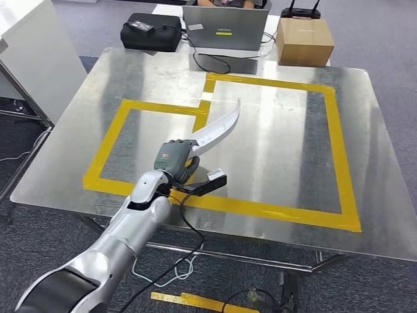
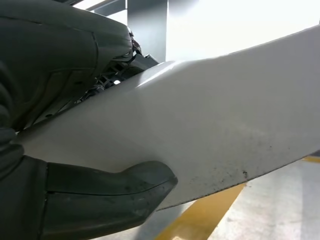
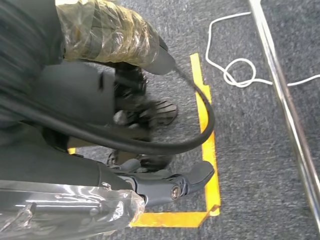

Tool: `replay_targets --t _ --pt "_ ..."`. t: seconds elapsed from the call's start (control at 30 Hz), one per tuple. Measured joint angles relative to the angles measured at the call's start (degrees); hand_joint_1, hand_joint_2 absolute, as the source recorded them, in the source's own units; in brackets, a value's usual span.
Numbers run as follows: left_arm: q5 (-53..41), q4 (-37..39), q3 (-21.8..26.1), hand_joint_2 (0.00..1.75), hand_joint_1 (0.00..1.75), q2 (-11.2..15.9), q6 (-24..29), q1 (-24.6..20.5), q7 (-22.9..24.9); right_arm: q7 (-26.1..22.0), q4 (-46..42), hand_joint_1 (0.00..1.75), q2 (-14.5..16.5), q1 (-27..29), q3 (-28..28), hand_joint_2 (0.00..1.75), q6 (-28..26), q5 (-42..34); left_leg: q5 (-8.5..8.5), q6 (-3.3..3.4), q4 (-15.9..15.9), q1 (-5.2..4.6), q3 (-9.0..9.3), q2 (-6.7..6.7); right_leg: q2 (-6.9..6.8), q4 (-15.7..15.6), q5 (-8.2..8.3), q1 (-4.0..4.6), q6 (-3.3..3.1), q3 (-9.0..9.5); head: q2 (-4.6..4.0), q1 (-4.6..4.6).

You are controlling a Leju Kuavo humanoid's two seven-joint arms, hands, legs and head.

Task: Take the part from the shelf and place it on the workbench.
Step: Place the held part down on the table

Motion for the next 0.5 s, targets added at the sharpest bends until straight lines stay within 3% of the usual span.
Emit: replay_targets --t 0.03,0.07,0.13,0.2,0.27,0.3,0.4,0.5 --pt "-0.4 0.2 0.0 1.75 1.75 0.0 0.0 0.2 0.2 0.0 0.0 0.0 0.0 0.2 -0.2 1.75 0.0 0.2 -0.39 -0.12 0.0 0.03 0.42 0.0 -0.04 1.2 0.1 -0.09 0.34 -1.51 0.0 0.0" --pt "-0.7 0.3 0.0 1.75 1.75 0.1 0.1 0.4 0.3 0.1 0.0 0.0 0.0 0.3 -0.4 1.75 0.0 0.4 -0.81 -0.28 0.0 0.08 0.93 0.0 -0.11 0.2 1.62 -0.19 0.54 -1.99 0.0 0.0" --pt "-1.2 0.6 0.0 1.75 1.75 0.1 0.1 0.5 0.6 0.1 0.0 0.0 0.0 0.4 -0.8 1.75 0.1 0.7 -1.8 -0.8 0.1 0.25 2.14 0.0 -0.41 -6.6 7.3 -0.39 0.8 -0.26 0.0 -0.02" --pt "-1.4 0.8 0.0 1.75 1.75 0.2 0.1 0.2 1.0 0.2 0.0 0.0 0.0 0.3 -1.1 1.75 0.2 1.0 -2.56 -1.47 0.2 0.3 2.85 0.02 -0.74 -12.4 9.97 -0.15 0.39 1.76 -0.01 0.06" --pt "-1.5 1.1 0.1 1.75 1.75 0.4 0.0 0.0 1.2 0.3 0.0 0.0 0.0 0.2 -1.3 1.75 0.3 1.2 -3.09 -2.05 0.5 0.15 2.89 0.08 -0.77 -13.5 9.73 0.13 -0.65 2.37 -0.01 -0.14" --pt "-1.6 1.3 0.1 1.75 1.75 0.5 -0.1 0.0 1.4 0.4 0.0 0.0 0.0 0.3 -1.4 1.75 0.3 1.2 -3.3 -1.96 0.6 0.1 2.85 0.09 -0.68 -13.6 9.93 0.11 -1.05 2.58 0.0 -0.34" --pt "-1.8 1.8 0.3 1.75 1.75 0.8 -0.2 -0.2 2.1 0.5 0.0 0.0 0.0 0.3 -1.7 1.75 0.3 1.7 -3.34 -1.19 0.5 0.08 3.04 0.12 -0.31 -13.6 10.02 0.06 -1.13 2.59 0.0 -0.72" --pt "-2.6 3.0 1.1 1.75 1.75 1.6 0.2 -0.8 3.2 0.6 0.0 0.0 0.0 0.3 -2.1 1.75 0.5 2.5 -3.14 -1.08 0.4 0.11 3.12 0.14 -0.04 -13.6 9.74 0.13 -1.5 2.58 0.0 -0.74"
